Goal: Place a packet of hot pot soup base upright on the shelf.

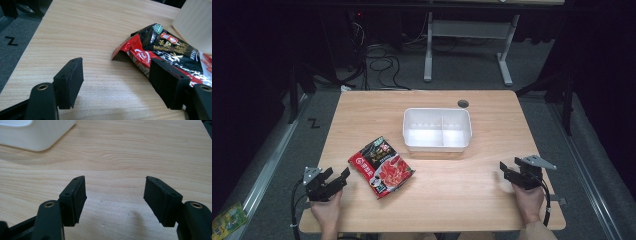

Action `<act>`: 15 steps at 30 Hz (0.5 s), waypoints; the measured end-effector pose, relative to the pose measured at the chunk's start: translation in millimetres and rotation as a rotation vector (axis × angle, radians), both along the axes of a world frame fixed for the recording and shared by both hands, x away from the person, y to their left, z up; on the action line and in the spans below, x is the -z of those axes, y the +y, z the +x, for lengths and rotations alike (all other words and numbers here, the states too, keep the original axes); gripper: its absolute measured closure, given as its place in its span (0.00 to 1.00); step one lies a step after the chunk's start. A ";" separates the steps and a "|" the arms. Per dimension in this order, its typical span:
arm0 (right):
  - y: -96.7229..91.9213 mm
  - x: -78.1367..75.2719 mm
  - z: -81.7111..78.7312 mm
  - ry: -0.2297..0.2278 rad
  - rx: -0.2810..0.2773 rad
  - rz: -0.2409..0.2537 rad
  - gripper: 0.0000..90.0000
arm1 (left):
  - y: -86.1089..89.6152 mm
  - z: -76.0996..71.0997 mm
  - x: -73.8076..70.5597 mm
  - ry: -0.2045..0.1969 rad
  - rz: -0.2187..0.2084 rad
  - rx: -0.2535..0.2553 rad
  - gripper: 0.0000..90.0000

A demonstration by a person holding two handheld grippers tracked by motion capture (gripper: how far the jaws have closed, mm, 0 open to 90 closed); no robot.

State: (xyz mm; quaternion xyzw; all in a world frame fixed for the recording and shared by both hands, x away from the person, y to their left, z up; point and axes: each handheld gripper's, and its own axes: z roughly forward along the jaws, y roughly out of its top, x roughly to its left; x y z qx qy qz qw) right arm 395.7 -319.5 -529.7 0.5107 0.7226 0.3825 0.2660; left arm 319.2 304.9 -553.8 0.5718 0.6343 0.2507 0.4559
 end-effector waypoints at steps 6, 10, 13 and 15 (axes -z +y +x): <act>-0.1 -0.1 -0.3 -0.006 -0.008 0.003 0.39 | 3.4 1.4 1.2 0.007 -0.040 -0.005 0.32; -0.1 -0.1 0.1 0.000 -0.004 0.003 0.39 | 4.7 2.8 1.5 0.022 -0.055 0.012 0.31; 0.5 -0.1 0.2 0.000 -0.003 0.002 0.39 | 5.9 1.8 1.6 0.011 -0.079 0.020 0.32; -0.1 -0.1 0.3 -0.004 -0.008 -0.002 0.39 | 7.8 0.2 1.0 0.008 -0.099 0.015 0.32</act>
